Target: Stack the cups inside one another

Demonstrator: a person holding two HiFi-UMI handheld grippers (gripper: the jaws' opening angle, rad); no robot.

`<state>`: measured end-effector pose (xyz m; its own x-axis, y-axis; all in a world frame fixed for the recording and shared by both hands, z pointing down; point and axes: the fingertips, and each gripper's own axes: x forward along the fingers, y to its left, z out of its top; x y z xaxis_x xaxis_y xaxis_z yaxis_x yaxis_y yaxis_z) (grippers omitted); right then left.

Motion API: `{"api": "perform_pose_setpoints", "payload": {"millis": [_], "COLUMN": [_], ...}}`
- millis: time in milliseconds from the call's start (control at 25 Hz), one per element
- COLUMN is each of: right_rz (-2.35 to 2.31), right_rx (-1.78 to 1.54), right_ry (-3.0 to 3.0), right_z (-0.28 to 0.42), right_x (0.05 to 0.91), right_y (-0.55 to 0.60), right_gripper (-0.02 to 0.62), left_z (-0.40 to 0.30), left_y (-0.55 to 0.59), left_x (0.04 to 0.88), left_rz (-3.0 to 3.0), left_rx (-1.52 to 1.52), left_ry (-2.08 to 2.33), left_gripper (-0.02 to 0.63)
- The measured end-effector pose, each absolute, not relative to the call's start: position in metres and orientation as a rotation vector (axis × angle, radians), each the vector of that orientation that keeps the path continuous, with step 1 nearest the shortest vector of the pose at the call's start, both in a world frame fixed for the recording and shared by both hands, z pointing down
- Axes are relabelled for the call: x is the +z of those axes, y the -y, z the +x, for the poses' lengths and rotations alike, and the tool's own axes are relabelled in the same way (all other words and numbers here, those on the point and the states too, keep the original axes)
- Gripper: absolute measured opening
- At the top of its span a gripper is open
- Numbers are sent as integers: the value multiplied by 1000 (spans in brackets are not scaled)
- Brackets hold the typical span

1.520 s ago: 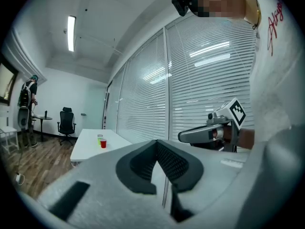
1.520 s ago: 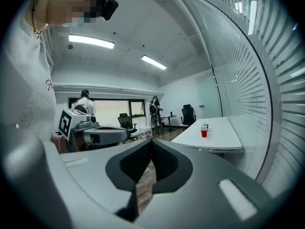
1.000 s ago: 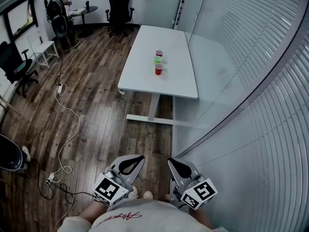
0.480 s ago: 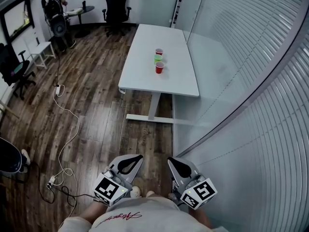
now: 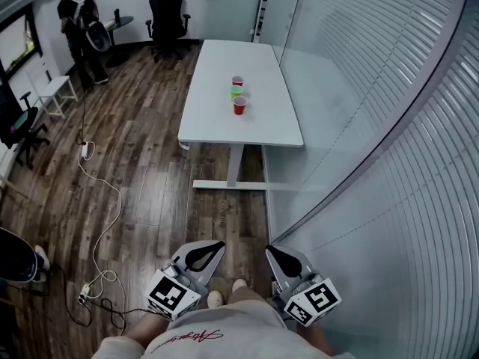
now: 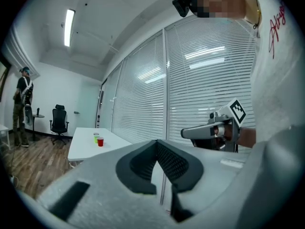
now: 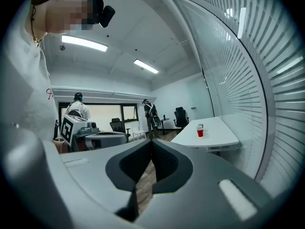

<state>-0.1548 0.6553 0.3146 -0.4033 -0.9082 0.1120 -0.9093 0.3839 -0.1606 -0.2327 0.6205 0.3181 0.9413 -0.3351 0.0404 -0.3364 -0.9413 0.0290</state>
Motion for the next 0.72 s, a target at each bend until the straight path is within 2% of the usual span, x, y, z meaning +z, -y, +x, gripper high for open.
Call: {"api": "perform_pose_setpoints", "payload": {"millis": [360, 520, 720], "right_rz": [1701, 1664, 1637], "right_rx": [282, 280, 256], "right_ry": [2613, 2636, 2681], "right_z": [-152, -148, -135], "right_x": [313, 313, 308], "right_y": [-642, -623, -590], "right_gripper": [0, 0, 0], "left_z": [-229, -232, -213], "left_y": [-610, -596, -564], "left_x": [319, 330, 316], "left_rz": [3047, 3002, 3028], "left_rx": [38, 198, 47], "left_ry": [529, 577, 611], "left_gripper": [-5, -5, -5]}}
